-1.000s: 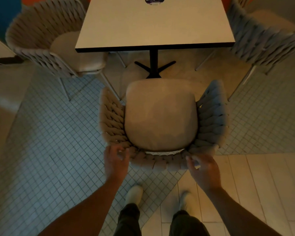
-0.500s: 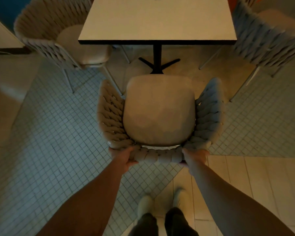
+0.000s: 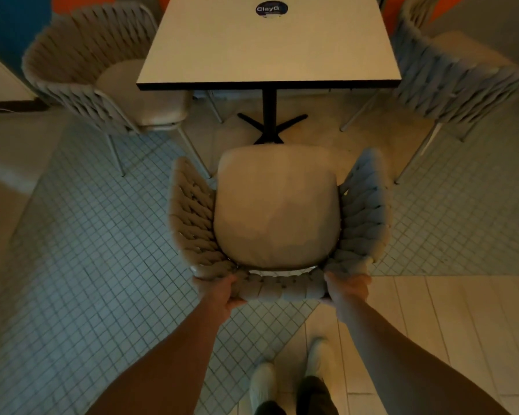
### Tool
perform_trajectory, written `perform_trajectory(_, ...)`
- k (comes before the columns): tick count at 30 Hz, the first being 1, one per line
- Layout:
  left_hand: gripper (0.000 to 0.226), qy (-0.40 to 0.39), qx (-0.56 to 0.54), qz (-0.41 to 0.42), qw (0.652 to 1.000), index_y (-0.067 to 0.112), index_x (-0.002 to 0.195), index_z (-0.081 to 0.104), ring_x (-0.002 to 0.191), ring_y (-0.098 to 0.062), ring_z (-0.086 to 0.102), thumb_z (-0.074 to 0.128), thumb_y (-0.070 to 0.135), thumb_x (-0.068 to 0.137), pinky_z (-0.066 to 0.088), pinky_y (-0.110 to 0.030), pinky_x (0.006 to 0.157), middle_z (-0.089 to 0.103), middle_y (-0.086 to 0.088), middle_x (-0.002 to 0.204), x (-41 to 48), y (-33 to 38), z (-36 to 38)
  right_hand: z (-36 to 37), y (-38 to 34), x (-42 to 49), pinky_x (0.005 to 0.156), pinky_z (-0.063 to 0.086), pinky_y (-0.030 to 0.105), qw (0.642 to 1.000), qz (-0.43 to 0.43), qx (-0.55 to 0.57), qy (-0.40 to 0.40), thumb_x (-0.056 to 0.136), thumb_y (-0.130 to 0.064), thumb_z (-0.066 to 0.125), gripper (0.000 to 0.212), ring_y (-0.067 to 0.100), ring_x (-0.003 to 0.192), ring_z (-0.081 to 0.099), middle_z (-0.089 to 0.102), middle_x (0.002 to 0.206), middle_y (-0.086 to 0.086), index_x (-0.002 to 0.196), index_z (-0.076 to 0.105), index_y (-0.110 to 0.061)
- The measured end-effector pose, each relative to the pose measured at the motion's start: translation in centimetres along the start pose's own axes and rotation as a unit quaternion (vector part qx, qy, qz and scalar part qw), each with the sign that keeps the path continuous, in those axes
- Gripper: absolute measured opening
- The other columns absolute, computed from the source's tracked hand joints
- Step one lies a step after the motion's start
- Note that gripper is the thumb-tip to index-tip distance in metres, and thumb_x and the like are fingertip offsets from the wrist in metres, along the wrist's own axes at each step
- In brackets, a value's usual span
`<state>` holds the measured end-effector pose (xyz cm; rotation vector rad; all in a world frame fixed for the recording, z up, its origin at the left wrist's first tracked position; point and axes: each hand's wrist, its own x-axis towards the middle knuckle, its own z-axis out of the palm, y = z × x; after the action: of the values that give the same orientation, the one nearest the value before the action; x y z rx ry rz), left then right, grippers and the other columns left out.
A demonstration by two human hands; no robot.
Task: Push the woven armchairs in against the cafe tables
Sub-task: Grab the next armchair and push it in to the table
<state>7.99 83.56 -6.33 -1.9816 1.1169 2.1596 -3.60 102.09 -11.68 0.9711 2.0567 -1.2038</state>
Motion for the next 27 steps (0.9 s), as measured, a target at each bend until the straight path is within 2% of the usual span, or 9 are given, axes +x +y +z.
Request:
perform_trajectory(2, 0.036, 0.006, -0.01, 0.002, 1.0, 0.008, 0.128, 0.045, 0.117, -0.04, 0.057, 0.059, -0.002, 0.096, 0.051, -0.059, 0.094, 0.054, -0.019, 0.129, 0.6, -0.4, -0.1, -0.2, 0.1, 0.0, 0.065, 0.062, 0.055, 1.0, -0.003, 0.002, 0.006, 0.083, -0.013, 0.078, 0.071, 0.048, 0.092, 0.065, 0.051, 0.125, 0.029, 0.138, 0.033, -0.015)
perform_trajectory(5, 0.052, 0.013, -0.011, 0.01, 1.0, 0.01, 0.136, 0.042, 0.108, -0.04, 0.062, 0.066, -0.001, 0.091, 0.057, -0.056, 0.077, 0.056, -0.019, 0.132, 1.3, -0.8, 0.0, -0.6, 0.2, 0.4, 0.068, 0.061, 0.054, 1.0, -0.003, -0.003, 0.011, 0.084, -0.013, 0.077, 0.065, 0.045, 0.086, 0.064, 0.053, 0.122, 0.028, 0.135, 0.035, -0.014)
perform_trajectory(10, 0.05, 0.016, -0.011, 0.014, 1.0, 0.014, 0.134, 0.039, 0.115, -0.044, 0.06, 0.063, -0.002, 0.093, 0.053, -0.062, 0.091, 0.054, -0.021, 0.126, 1.8, -1.2, 0.4, -0.7, -0.3, 1.6, 0.055, 0.061, 0.046, 1.0, -0.01, -0.019, 0.006, 0.085, -0.012, 0.075, 0.079, 0.045, 0.077, 0.068, 0.053, 0.127, 0.028, 0.148, 0.028, -0.015)
perform_trajectory(13, 0.066, 0.035, -0.017, 0.032, 0.999, 0.022, 0.136, 0.038, 0.108, -0.042, 0.062, 0.072, -0.003, 0.086, 0.06, -0.061, 0.07, 0.053, -0.018, 0.134, 3.5, -1.8, -0.3, -0.5, -0.2, 1.7, 0.062, 0.062, 0.052, 1.0, -0.014, -0.014, -0.002, 0.088, -0.012, 0.073, 0.089, 0.046, 0.09, 0.067, 0.049, 0.133, 0.027, 0.154, 0.014, -0.021)
perform_trajectory(16, 0.074, 0.034, -0.016, 0.033, 0.999, 0.028, 0.138, 0.042, 0.108, -0.042, 0.064, 0.078, 0.001, 0.081, 0.06, -0.055, 0.059, 0.054, -0.017, 0.136, 5.4, -2.4, -0.9, -0.3, -0.1, 2.2, 0.059, 0.062, 0.052, 1.0, -0.009, -0.017, -0.01, 0.087, -0.013, 0.074, 0.08, 0.045, 0.095, 0.066, 0.049, 0.135, 0.026, 0.148, 0.024, -0.023)
perform_trajectory(19, 0.066, 0.044, 0.008, 0.046, 0.998, 0.023, 0.136, 0.045, 0.1, -0.039, 0.067, 0.078, 0.004, 0.082, 0.061, -0.05, 0.059, 0.058, -0.017, 0.126, 5.3, -2.6, -1.0, -1.0, 0.0, 2.3, 0.058, 0.063, 0.05, 0.998, -0.003, -0.017, -0.053, 0.088, -0.016, 0.073, 0.069, 0.037, 0.075, 0.07, 0.056, 0.118, 0.022, 0.145, 0.033, -0.018)
perform_trajectory(23, 0.042, 0.048, 0.18, 0.086, 0.979, 0.002, 0.126, 0.059, 0.079, -0.026, 0.067, 0.072, 0.014, 0.088, 0.062, -0.042, 0.068, 0.066, -0.014, 0.108, 1.8, -1.3, -1.5, -3.1, -0.9, -0.7, 0.073, 0.063, 0.044, 0.991, -0.023, -0.096, -0.093, 0.092, -0.025, 0.068, 0.057, 0.032, 0.086, 0.069, 0.05, 0.09, 0.008, 0.139, 0.04, -0.009)
perform_trajectory(25, 0.025, 0.042, 0.295, 0.141, 0.944, 0.016, 0.104, 0.067, 0.084, -0.026, 0.068, 0.071, 0.031, 0.084, 0.061, -0.041, 0.075, 0.07, -0.011, 0.096, -0.4, -0.6, -1.7, -4.1, -1.3, -2.6, 0.074, 0.059, 0.04, 0.977, -0.063, -0.179, -0.095, 0.094, -0.028, 0.062, 0.038, 0.03, 0.09, 0.064, 0.047, 0.092, 0.008, 0.122, 0.046, -0.006)
perform_trajectory(27, 0.034, 0.0, 0.415, 0.202, 0.887, 0.024, 0.103, 0.069, 0.082, -0.02, 0.067, 0.061, 0.047, 0.08, 0.057, -0.032, 0.068, 0.071, -0.004, 0.093, -2.1, -0.1, -2.2, -5.0, -1.6, -4.6, 0.061, 0.048, 0.036, 0.944, -0.152, -0.276, -0.1, 0.098, -0.027, 0.051, 0.024, 0.022, 0.066, 0.055, 0.046, 0.077, 0.007, 0.09, 0.048, -0.005)
